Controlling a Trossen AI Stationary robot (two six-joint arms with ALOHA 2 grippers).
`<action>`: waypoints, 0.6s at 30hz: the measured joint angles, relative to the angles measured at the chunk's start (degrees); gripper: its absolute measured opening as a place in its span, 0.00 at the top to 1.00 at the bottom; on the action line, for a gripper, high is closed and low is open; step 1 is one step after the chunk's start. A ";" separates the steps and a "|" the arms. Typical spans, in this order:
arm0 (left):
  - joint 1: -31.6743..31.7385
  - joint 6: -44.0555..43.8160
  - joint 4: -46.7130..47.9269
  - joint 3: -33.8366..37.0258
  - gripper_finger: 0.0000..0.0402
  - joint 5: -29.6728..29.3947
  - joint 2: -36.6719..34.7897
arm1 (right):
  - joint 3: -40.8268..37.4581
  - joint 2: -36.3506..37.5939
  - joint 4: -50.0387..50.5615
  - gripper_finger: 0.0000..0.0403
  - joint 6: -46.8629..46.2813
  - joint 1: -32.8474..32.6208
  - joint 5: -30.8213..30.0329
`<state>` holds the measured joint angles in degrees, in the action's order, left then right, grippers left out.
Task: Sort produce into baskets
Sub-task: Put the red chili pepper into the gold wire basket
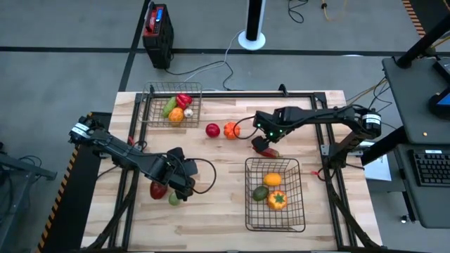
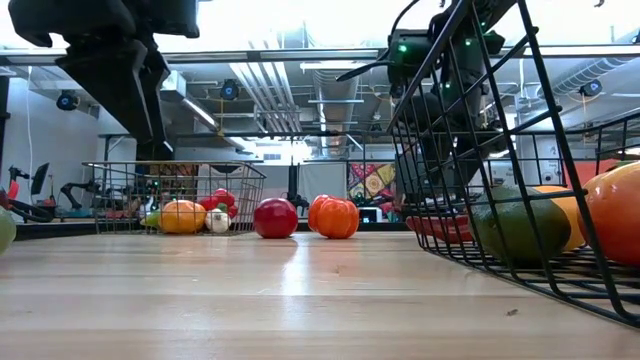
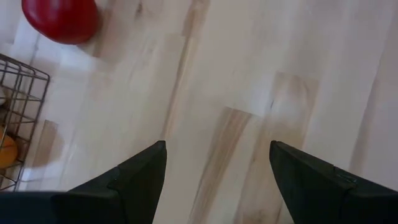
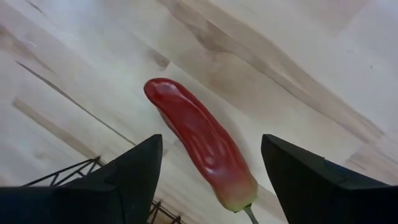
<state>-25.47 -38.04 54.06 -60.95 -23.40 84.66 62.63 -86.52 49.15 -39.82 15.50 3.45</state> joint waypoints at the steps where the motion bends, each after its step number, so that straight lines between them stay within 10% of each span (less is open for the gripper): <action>1: 0.00 0.00 0.00 0.00 0.34 -0.05 0.00 | -0.26 -0.02 -0.52 0.34 -0.10 -0.12 0.00; 18: 0.00 0.00 0.00 0.00 0.34 -0.13 0.00 | -2.35 -0.07 -3.81 0.33 -0.20 -3.13 -0.33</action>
<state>-25.47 -38.04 54.06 -60.95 -23.53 84.66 60.28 -86.59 45.34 -40.03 12.37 3.12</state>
